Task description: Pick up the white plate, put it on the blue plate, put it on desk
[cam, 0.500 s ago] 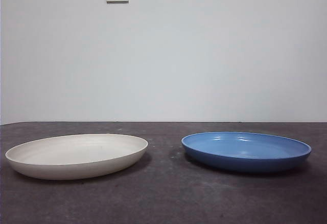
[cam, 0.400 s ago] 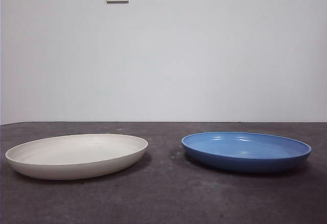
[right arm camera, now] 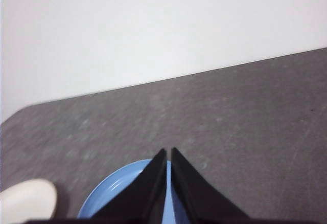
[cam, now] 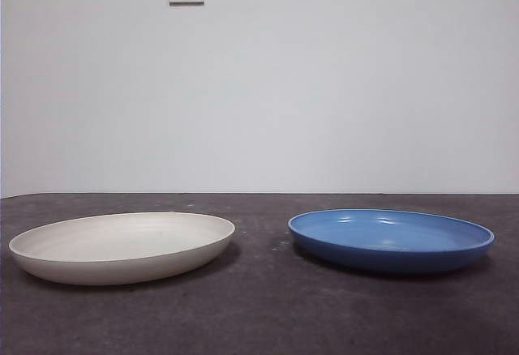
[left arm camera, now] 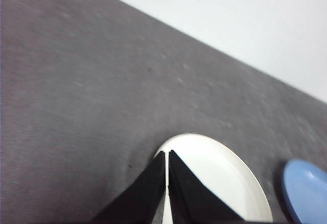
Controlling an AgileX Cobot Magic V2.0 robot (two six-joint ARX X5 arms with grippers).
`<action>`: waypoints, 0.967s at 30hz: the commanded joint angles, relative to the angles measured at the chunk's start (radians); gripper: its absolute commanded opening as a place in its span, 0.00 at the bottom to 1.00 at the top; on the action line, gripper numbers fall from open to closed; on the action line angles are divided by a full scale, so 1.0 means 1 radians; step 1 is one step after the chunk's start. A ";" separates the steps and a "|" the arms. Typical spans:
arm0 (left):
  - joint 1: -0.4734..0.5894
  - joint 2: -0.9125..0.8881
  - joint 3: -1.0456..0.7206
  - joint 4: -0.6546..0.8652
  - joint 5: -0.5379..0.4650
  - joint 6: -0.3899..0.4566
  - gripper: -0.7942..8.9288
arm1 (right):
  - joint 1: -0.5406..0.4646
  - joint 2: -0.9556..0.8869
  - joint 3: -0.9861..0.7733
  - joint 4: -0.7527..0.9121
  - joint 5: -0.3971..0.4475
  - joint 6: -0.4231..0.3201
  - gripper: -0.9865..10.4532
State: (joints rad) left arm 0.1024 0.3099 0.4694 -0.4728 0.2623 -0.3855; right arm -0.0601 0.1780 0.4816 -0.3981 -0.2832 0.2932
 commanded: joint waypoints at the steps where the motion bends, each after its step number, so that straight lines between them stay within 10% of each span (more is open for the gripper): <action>1: 0.002 0.077 0.110 -0.058 0.051 0.094 0.09 | -0.001 0.090 0.120 -0.082 -0.031 -0.089 0.09; 15: -0.122 0.382 0.549 -0.503 0.192 0.333 0.09 | 0.054 0.506 0.581 -0.516 -0.140 -0.289 0.09; 29: -0.306 0.463 0.620 -0.660 0.192 0.384 0.09 | 0.218 0.637 0.633 -0.809 -0.135 -0.384 0.09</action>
State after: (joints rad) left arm -0.2005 0.7666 1.0637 -1.1404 0.4492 -0.0185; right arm 0.1524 0.8101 1.0988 -1.2152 -0.4179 -0.0727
